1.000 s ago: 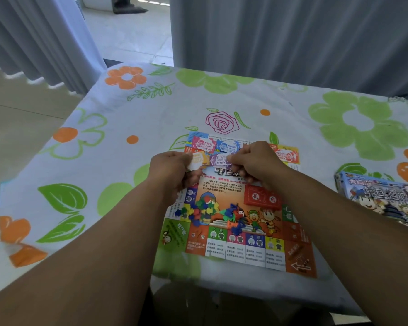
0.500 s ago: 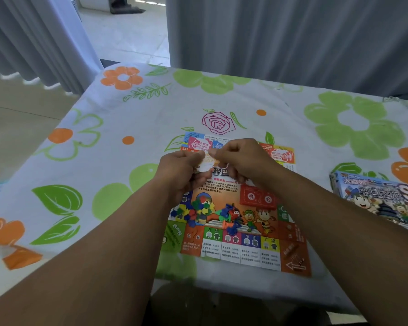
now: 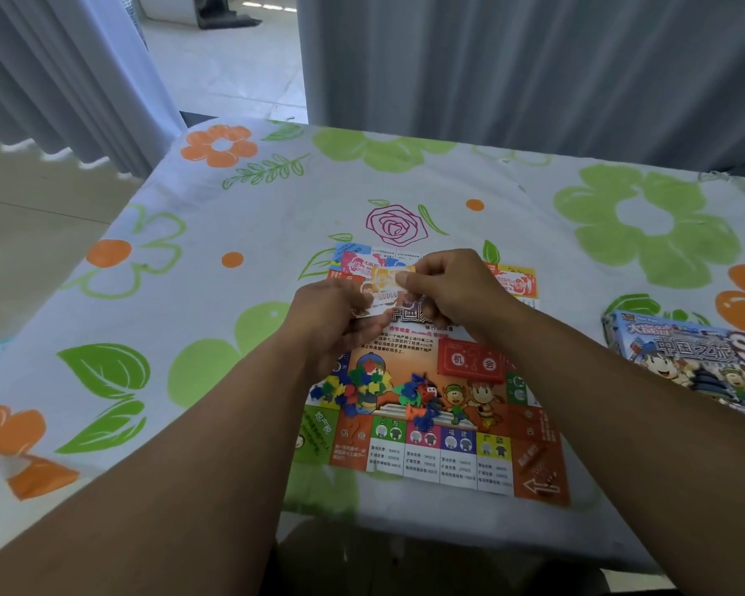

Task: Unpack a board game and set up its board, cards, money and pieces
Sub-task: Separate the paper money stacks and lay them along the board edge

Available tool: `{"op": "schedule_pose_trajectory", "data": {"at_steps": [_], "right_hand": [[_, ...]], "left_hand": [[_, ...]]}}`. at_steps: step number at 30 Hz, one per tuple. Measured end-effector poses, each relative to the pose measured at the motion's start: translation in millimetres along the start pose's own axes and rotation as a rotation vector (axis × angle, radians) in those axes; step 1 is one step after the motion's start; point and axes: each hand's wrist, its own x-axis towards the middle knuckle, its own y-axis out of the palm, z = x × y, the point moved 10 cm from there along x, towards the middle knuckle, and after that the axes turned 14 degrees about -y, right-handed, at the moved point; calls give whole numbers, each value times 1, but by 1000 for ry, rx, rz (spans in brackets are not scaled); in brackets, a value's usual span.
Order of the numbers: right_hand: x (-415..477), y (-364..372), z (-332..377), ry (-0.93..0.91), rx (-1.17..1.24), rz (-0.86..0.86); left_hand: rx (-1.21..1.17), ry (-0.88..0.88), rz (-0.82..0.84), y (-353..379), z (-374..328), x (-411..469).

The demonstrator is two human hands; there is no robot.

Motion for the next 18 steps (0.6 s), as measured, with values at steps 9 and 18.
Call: {"op": "schedule_pose_trajectory", "data": {"at_steps": [9, 18], "right_hand": [[8, -6, 0, 38, 107, -121], [-3, -25, -19, 172, 150, -175]], "left_hand": [[-77, -44, -270, -52, -5, -9], [-68, -66, -280, -50, -4, -15]]}}
